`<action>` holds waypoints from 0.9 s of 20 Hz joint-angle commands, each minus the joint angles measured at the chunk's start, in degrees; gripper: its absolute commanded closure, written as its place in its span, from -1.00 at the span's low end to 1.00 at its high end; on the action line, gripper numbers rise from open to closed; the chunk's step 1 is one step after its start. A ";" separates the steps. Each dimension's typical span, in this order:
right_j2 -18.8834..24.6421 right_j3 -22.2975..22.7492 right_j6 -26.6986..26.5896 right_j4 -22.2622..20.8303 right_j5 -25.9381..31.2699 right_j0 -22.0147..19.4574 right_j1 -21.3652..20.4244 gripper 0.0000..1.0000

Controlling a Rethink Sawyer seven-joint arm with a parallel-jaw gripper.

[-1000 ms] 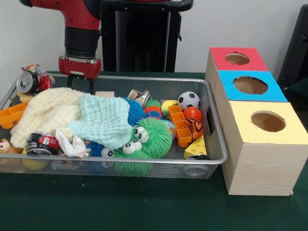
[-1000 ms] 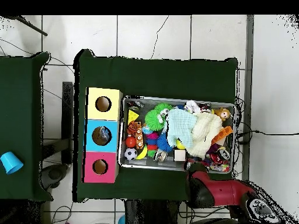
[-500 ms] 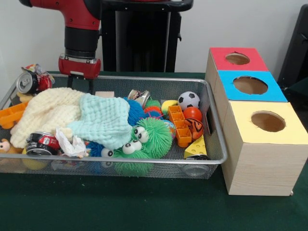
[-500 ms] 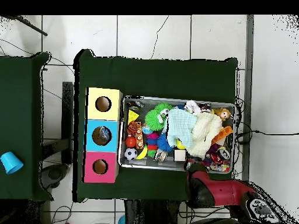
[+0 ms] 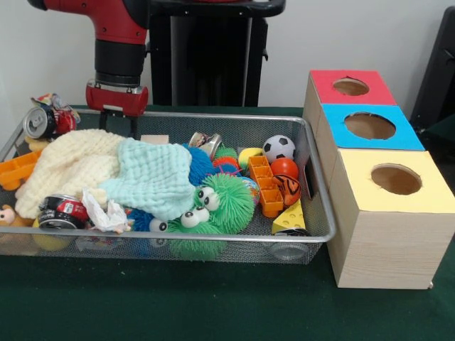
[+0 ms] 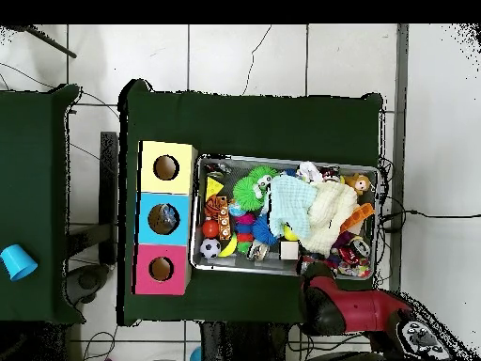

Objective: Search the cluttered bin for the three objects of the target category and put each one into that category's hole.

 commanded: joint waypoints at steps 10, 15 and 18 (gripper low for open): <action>6.13 -9.81 1.57 -2.04 3.31 -1.89 8.05 1.00; 5.91 -9.83 1.67 -1.89 3.12 -1.72 8.09 1.00; 5.75 -9.92 1.57 -1.80 3.34 -1.49 8.07 1.00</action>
